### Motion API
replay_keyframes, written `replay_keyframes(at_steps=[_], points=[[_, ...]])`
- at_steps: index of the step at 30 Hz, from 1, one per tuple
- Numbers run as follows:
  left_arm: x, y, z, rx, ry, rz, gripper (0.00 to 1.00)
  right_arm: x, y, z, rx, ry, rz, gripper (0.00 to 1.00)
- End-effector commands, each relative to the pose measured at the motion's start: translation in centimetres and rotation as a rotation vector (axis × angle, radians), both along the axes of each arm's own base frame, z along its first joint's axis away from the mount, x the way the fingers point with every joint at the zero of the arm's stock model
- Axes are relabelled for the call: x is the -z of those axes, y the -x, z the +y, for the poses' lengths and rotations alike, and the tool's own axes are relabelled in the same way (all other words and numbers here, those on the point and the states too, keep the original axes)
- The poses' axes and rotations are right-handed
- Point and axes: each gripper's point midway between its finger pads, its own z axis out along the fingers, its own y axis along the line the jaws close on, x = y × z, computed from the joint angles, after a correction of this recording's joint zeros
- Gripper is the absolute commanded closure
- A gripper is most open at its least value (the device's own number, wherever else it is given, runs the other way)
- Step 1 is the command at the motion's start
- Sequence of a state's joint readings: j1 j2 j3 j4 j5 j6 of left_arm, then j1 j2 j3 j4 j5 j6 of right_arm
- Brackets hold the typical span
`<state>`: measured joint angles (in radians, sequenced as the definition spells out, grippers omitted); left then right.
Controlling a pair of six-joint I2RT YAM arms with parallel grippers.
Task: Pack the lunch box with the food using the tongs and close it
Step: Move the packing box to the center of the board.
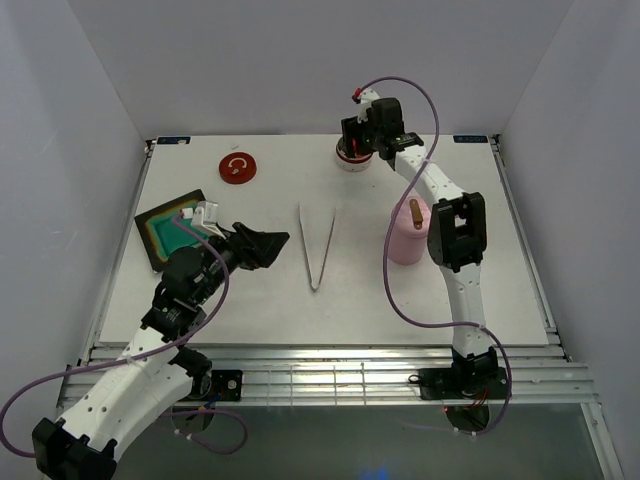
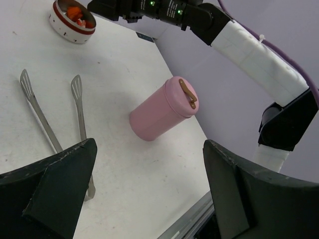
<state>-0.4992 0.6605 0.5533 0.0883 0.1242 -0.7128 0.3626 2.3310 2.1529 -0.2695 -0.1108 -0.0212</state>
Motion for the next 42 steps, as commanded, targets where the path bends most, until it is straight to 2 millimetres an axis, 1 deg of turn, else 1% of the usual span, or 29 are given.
replay_keyframes(at_steps=[1,2,3,5,6,10,11,12,17,18,20,23,25,27,28,29,30,31,32,34,36,37,38,40,41,42], points=[[2.0,0.4,-0.4,0.027,0.003,0.043,0.02,0.5,-2.3,1.3,-0.007,-0.003,-0.080,0.28],[1.9,0.4,-0.3,0.023,-0.002,0.034,0.02,0.6,-2.7,1.4,-0.003,-0.001,-0.082,0.28],[1.9,0.5,-0.2,0.018,-0.002,0.030,0.02,2.0,-2.9,1.7,-0.006,0.002,-0.065,0.28],[1.3,0.6,-0.1,0.015,0.010,0.013,0.02,2.1,-3.4,1.8,0.006,-0.008,-0.070,0.28],[0.7,0.8,0.0,0.018,0.019,-0.005,0.02,2.8,-3.5,1.8,0.009,-0.005,-0.066,0.28],[-0.6,1.3,0.4,0.015,0.032,-0.047,0.02,4.5,-4.1,1.6,0.025,0.010,-0.067,0.28],[-0.8,1.4,0.4,0.014,0.037,-0.052,0.02,4.4,-4.3,1.7,0.022,0.011,-0.074,0.28],[-0.9,1.5,0.5,0.012,0.041,-0.056,0.02,5.1,-4.3,1.7,0.021,0.017,-0.065,0.28],[-1.1,1.8,0.8,0.005,0.051,-0.071,0.02,5.4,-4.6,1.8,0.013,0.023,-0.075,0.29],[-1.2,1.8,0.8,0.006,0.053,-0.071,0.02,5.9,-4.5,2.0,0.008,0.025,-0.066,0.29],[-1.2,1.7,0.8,0.006,0.053,-0.073,0.02,5.9,-4.4,2.0,0.002,0.026,-0.060,0.30],[-1.2,1.7,0.8,0.006,0.054,-0.076,0.02,6.7,-3.7,2.3,-0.023,0.053,-0.035,0.32],[-1.5,1.8,0.8,0.007,0.060,-0.083,0.02,7.2,-2.9,2.4,-0.047,0.093,-0.017,0.36],[-1.6,1.9,0.9,0.002,0.061,-0.088,0.02,7.1,-2.1,3.0,-0.071,0.117,-0.008,0.38],[-1.7,1.8,1.0,-0.004,0.062,-0.091,0.02,7.3,-1.7,2.9,-0.075,0.131,0.005,0.39],[-1.8,1.9,1.1,-0.006,0.061,-0.096,0.02,7.5,-1.3,3.0,-0.086,0.141,0.012,0.42],[-1.9,2.0,1.1,-0.006,0.063,-0.100,0.02,7.3,-0.9,3.5,-0.109,0.156,0.004,0.43],[-1.9,2.0,1.2,-0.007,0.064,-0.099,0.02,7.6,-0.5,3.4,-0.113,0.174,0.020,0.45],[-1.9,2.0,1.2,-0.009,0.064,-0.101,0.02,7.5,-0.3,3.5,-0.120,0.184,0.022,0.49],[-2.2,2.1,1.3,-0.012,0.063,-0.105,0.02,7.2,0.1,3.7,-0.129,0.207,0.017,0.52],[-2.5,2.3,1.6,-0.019,0.065,-0.114,0.02,6.9,0.6,3.8,-0.131,0.230,0.018,0.62],[-2.6,2.3,1.7,-0.024,0.066,-0.117,0.02,6.9,0.8,3.8,-0.132,0.233,0.020,0.62],[-2.6,2.3,1.8,-0.031,0.067,-0.118,0.02,6.8,1.2,4.0,-0.135,0.238,0.022,0.66],[-2.8,2.5,2.1,-0.037,0.069,-0.120,0.02,6.0,1.5,3.8,-0.126,0.241,0.019,0.70],[-2.9,2.6,2.2,-0.042,0.069,-0.122,0.02,5.9,1.6,3.8,-0.124,0.242,0.021,0.74],[-2.9,2.6,2.3,-0.045,0.069,-0.124,0.02,5.3,1.9,3.8,-0.124,0.239,0.017,0.75]])
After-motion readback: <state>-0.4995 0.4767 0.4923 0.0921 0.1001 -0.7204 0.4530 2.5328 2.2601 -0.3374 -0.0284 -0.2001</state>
